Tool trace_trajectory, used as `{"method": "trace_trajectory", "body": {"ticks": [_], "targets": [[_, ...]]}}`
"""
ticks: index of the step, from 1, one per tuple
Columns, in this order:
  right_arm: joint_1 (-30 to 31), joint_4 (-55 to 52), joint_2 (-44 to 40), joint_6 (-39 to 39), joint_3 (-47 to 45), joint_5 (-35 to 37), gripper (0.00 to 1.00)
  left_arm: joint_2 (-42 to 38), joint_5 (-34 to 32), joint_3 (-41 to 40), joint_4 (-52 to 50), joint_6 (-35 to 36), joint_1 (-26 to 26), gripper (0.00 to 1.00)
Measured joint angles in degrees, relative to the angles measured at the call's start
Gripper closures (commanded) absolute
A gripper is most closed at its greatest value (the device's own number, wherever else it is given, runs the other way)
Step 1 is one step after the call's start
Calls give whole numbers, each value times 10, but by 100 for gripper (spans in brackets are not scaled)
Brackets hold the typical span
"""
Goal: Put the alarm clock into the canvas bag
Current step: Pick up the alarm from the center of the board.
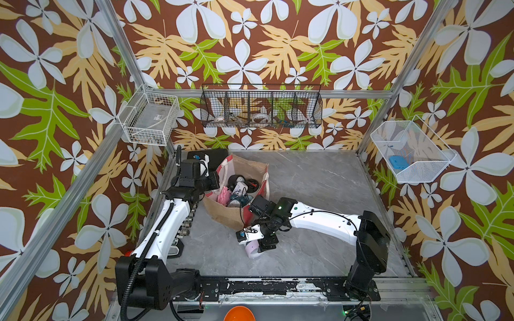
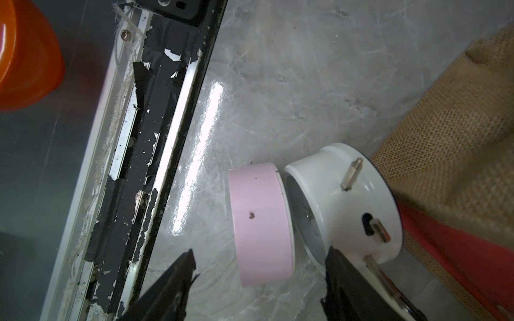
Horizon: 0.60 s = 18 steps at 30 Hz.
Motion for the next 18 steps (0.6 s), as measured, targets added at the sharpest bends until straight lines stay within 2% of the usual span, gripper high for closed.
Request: {"method": "trace_trajectory", "body": {"ticks": [18], "targets": [[5, 3, 19, -10, -11, -4, 32, 0, 0, 0, 0, 0, 0, 100]]}}
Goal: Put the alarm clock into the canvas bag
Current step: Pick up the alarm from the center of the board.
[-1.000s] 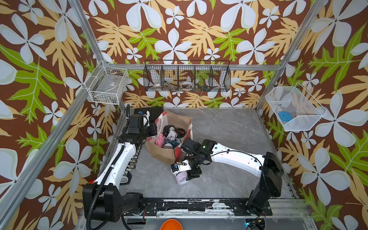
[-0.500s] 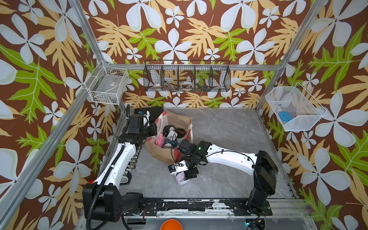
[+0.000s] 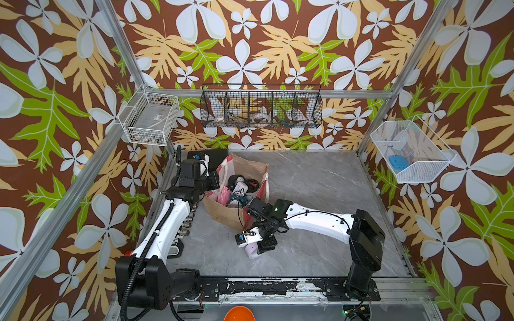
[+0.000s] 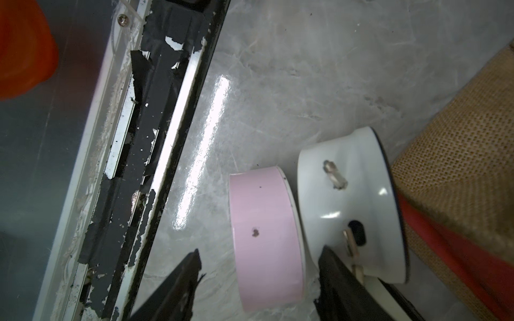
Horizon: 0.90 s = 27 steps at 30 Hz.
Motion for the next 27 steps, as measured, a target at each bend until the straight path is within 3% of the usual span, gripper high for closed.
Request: {"method": "trace_trajectory", "body": {"ticks": [7, 17, 27], "targets": [[0, 1, -4, 1, -2, 2, 37, 0, 0, 0, 0, 0, 0, 100], [1, 2, 13, 2, -10, -1, 34, 0, 0, 0, 0, 0, 0, 100], [9, 28, 40, 2, -22, -5, 38, 0, 0, 0, 0, 0, 0, 100]]}}
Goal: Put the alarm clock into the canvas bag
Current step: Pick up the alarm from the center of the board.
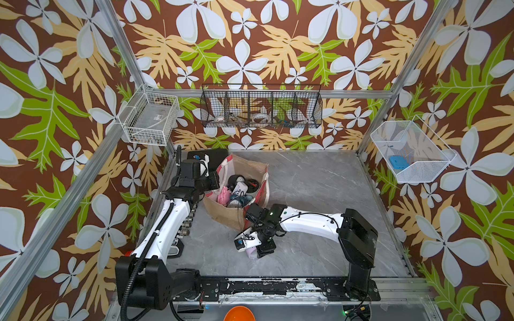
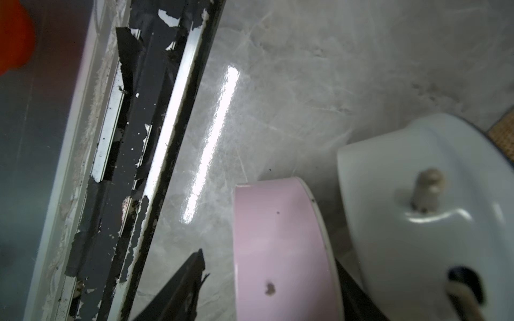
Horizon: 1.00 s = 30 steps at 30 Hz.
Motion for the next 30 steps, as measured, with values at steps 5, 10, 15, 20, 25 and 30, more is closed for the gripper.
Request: {"method": "trace_trajectory", "body": {"ticks": [5, 10, 15, 20, 25, 30], "targets": [[2, 11, 4, 2, -5, 0, 46, 0, 0, 0, 0, 0, 0, 100], [2, 16, 1, 8, -7, 4, 55, 0, 0, 0, 0, 0, 0, 100], [2, 15, -8, 12, -7, 6, 62, 0, 0, 0, 0, 0, 0, 100], [2, 7, -20, 14, -6, 9, 69, 0, 0, 0, 0, 0, 0, 100], [2, -2, -47, 24, -6, 16, 69, 0, 0, 0, 0, 0, 0, 100], [2, -20, -96, 30, -8, 20, 69, 0, 0, 0, 0, 0, 0, 100]]}}
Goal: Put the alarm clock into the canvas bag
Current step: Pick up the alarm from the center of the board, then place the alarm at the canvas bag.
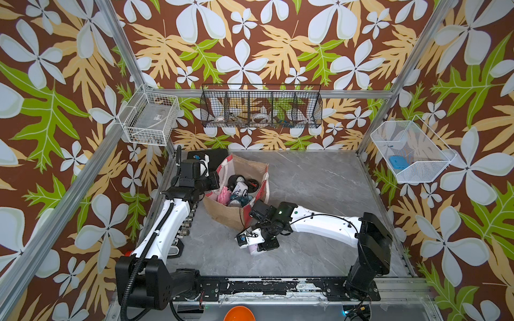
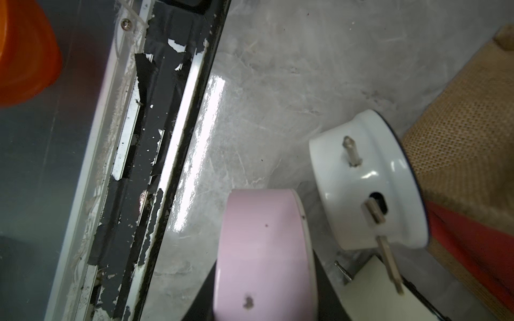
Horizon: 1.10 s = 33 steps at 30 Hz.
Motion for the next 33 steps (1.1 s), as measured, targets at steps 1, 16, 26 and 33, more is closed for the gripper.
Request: {"method": "trace_trajectory", "body": {"ticks": [1, 16, 26, 33], "targets": [[-1, -4, -11, 4, 0, 0, 68, 0, 0, 0, 0, 0, 0, 100], [-23, -63, -112, 93, 112, 4, 71, 1, 0, 0, 1, 0, 0, 100], [-58, -28, -96, 263, 214, 53, 74, 1, 0, 0, 1, 0, 0, 100], [-92, 40, -71, 377, 227, 107, 77, 1, 1, 0, 1, 0, 0, 100]]}}
